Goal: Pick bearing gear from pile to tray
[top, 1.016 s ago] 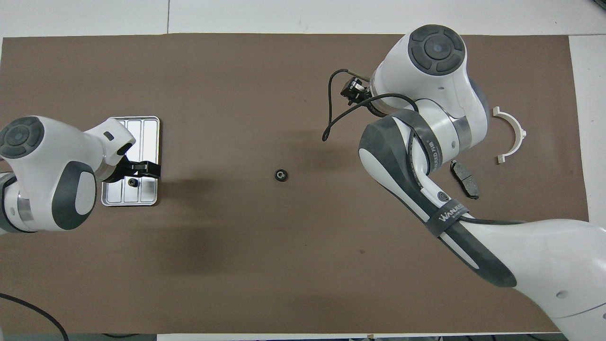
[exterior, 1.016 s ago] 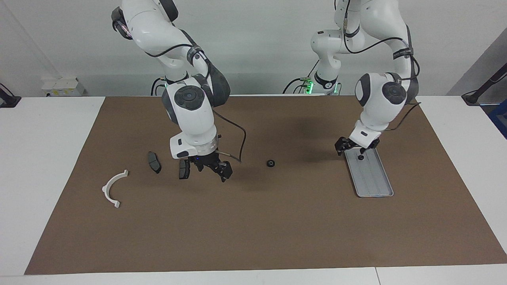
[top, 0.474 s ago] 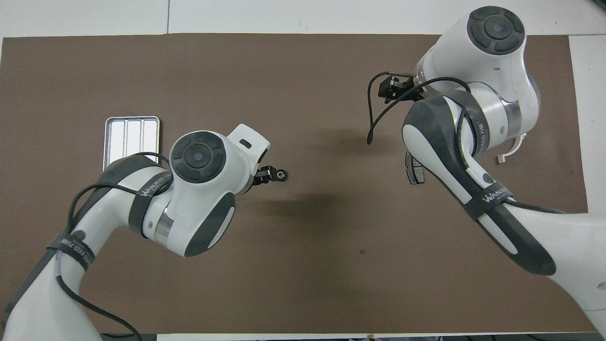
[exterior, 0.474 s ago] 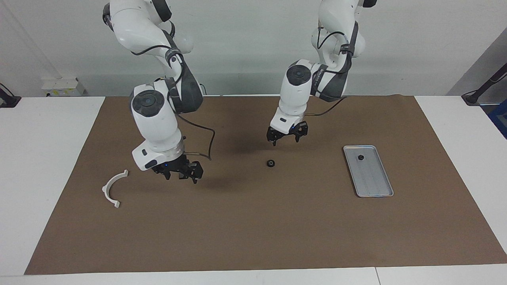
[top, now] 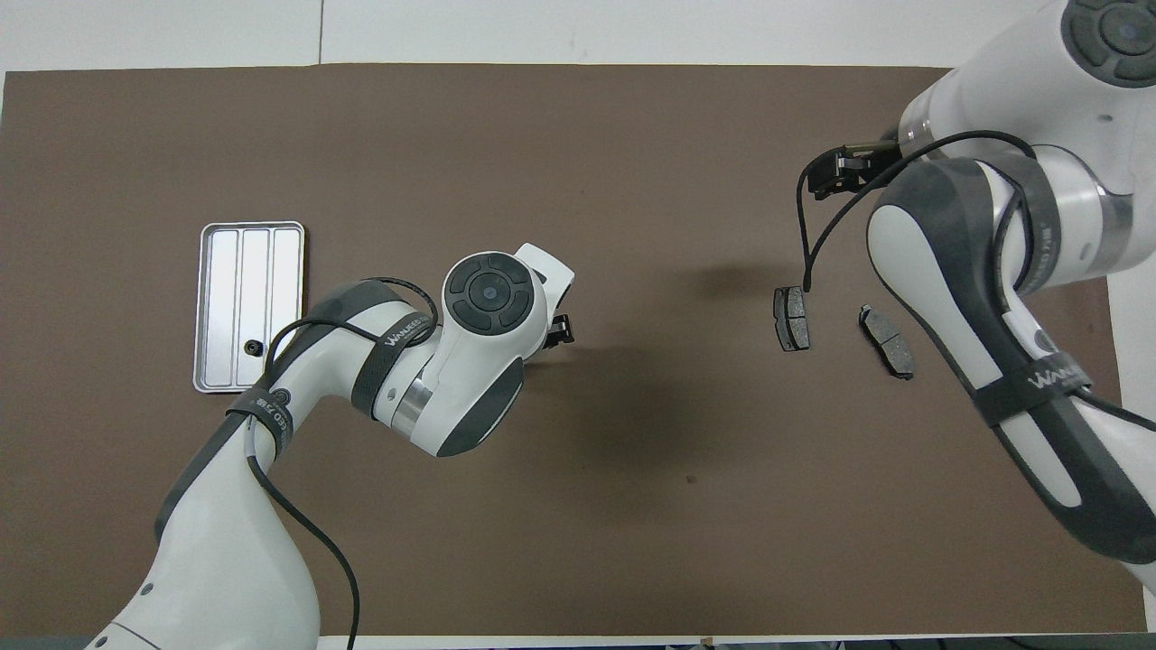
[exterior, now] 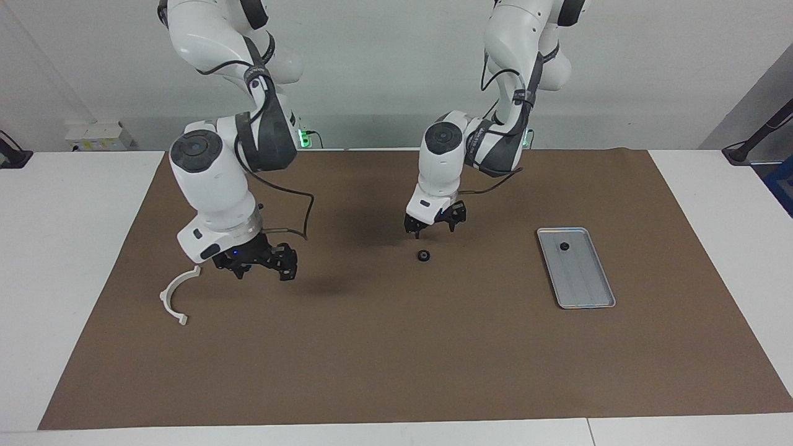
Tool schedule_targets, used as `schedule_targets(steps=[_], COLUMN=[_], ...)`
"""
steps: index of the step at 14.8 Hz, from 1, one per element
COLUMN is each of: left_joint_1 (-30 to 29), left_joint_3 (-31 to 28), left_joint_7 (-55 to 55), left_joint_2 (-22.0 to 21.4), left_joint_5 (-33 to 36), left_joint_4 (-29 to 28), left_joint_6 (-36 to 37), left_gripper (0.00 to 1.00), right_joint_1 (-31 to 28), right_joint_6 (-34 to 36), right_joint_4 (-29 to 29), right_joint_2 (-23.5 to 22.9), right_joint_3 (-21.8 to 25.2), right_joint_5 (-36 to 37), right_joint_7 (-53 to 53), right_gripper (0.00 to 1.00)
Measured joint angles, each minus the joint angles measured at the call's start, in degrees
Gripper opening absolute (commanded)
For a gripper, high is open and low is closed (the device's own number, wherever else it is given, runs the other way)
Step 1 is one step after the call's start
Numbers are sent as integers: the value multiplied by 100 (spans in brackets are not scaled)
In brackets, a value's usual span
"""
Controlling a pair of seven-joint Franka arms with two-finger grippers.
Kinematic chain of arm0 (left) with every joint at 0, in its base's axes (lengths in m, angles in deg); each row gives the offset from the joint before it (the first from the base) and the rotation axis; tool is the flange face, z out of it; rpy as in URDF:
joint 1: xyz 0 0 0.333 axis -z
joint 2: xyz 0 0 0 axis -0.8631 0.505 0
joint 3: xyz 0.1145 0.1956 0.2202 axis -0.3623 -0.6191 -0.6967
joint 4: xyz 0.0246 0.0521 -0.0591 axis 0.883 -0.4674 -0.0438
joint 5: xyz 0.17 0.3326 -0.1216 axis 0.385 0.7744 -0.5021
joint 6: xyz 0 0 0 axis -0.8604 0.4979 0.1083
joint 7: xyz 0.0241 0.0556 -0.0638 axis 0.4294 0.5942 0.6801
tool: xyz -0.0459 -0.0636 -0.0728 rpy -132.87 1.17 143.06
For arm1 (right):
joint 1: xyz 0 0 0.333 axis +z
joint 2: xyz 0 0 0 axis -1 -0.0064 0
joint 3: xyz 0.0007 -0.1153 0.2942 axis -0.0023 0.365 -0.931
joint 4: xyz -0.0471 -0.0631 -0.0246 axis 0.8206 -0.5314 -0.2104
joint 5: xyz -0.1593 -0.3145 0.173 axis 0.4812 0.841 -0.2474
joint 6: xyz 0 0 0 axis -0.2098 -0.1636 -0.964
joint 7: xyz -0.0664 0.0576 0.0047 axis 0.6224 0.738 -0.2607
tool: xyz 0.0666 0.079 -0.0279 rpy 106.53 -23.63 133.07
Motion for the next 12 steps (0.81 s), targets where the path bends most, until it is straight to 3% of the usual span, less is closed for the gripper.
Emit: schedule_targets(steps=[7,12], left_joint_1=[4,19], left_joint_3=[17,59], left_joint_7=[0,0], left_joint_2=[79,181], left_joint_5=[6,6], left_joint_4=[15,14], left_joint_6=[-272,-466], left_gripper=[100,99], right_joint_1=[328,443], right_joint_6=[1325,1954], right_joint_4=[215,223], right_joint_2=[1385,1773], right_joint_3=[484,623], right_joint_5=[-27,-237], right_joint_7=[-492,-492], right_gripper=[100,100])
